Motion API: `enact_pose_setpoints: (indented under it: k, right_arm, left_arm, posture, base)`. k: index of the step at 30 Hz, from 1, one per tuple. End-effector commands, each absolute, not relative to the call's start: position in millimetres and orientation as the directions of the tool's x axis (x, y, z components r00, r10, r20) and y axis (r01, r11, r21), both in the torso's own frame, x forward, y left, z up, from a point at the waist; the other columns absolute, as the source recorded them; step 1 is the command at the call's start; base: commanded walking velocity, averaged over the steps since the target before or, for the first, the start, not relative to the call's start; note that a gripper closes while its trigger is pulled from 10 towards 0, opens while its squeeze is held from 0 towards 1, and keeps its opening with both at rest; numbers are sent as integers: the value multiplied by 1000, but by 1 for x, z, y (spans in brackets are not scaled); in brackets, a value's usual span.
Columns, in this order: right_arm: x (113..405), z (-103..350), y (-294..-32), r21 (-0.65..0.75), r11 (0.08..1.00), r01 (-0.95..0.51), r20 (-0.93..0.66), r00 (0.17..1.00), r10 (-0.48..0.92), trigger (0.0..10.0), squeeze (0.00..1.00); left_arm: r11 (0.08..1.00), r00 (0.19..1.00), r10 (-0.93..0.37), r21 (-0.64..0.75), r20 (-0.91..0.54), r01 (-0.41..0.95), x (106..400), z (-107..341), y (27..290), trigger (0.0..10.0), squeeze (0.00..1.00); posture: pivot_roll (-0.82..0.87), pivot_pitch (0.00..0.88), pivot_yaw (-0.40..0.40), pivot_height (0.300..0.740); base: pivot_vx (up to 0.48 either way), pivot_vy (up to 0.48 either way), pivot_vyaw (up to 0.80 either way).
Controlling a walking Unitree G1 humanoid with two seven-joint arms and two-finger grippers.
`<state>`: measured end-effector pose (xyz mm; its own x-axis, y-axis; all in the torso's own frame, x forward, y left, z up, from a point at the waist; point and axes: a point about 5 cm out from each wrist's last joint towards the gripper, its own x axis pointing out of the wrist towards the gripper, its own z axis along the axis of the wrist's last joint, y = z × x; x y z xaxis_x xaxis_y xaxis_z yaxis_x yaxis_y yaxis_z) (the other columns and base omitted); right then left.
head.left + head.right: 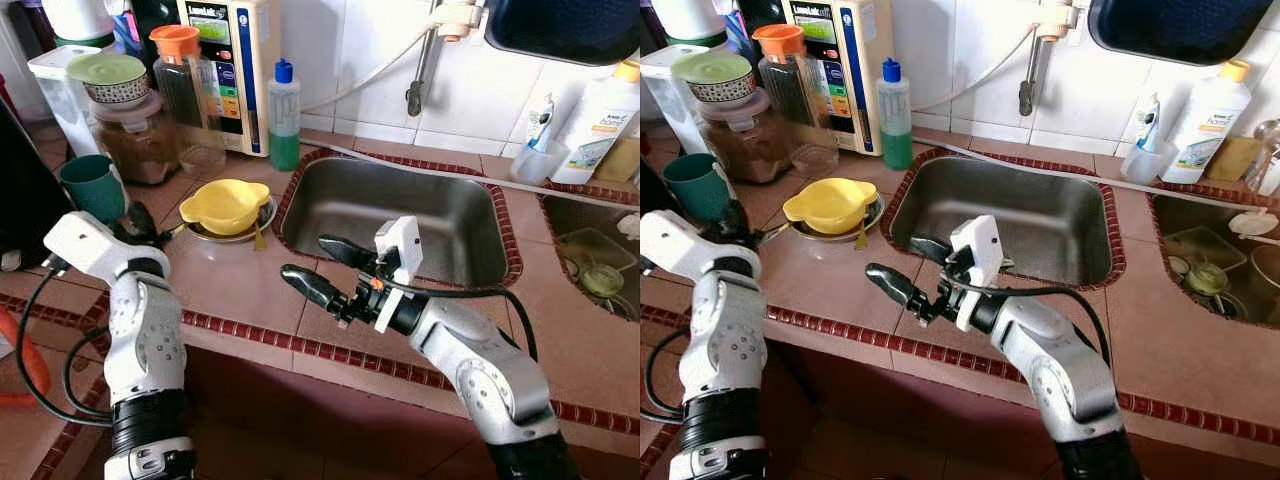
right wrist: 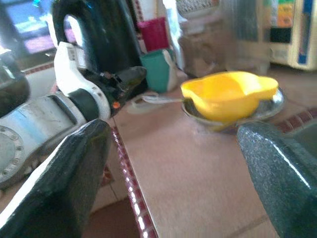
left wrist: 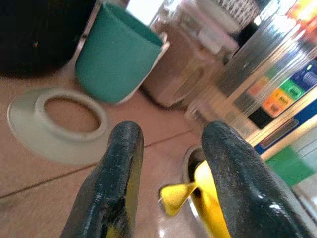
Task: Kitchen organization
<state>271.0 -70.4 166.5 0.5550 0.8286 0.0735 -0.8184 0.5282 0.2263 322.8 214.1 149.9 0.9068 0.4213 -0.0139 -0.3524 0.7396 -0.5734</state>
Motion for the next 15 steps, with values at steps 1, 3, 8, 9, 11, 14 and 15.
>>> enact_pose_setpoints:
  k: [1, 3, 8, 9, 11, 14, 15]
  right_arm:
    - [268, 172, -68, 202, 526, -826, 94, 551, 829, 10000, 0]
    - [265, 170, -65, 196, 526, -828, 90, 549, 831, 10000, 0]
    - [264, 168, -63, 194, 546, -815, 89, 569, 818, 10000, 0]
    - [264, 168, -64, 192, 551, -812, 88, 573, 815, 10000, 0]
    - [265, 168, -65, 187, 561, -807, 85, 582, 809, 10000, 0]
    - [265, 168, -66, 180, 570, -801, 84, 590, 803, 10000, 0]
    - [266, 167, -69, 173, 580, -796, 83, 598, 797, 10000, 0]
  left_arm:
    - [761, 912, 410, -550, -1, -343, 324, 151, 213, 10000, 1000]
    - [761, 911, 412, -547, -9, -349, 325, 148, 214, 10000, 1000]
    - [797, 933, 359, -513, -25, -320, 328, 145, 208, 10000, 1000]
    - [816, 944, 329, -494, -28, -299, 328, 144, 205, 10000, 1000]
    - [856, 961, 275, -449, -28, -258, 328, 142, 204, 10000, 1000]
    - [872, 967, 253, -425, -35, -244, 327, 141, 207, 10000, 1000]
    - [876, 968, 246, -417, -44, -241, 327, 140, 210, 10000, 1000]
  posture:
    - [16, 25, 1, 740]
    - [15, 23, 2, 740]
    - [17, 20, 3, 740]
    - [18, 21, 4, 740]
    - [19, 22, 12, 740]
    - [21, 24, 15, 740]
    - [23, 26, 18, 740]
  base:
    - [0, 0, 0]
    - [0, 0, 0]
    - [0, 0, 0]
    - [0, 0, 0]
    - [0, 0, 0]
    - [0, 0, 0]
    - [0, 0, 0]
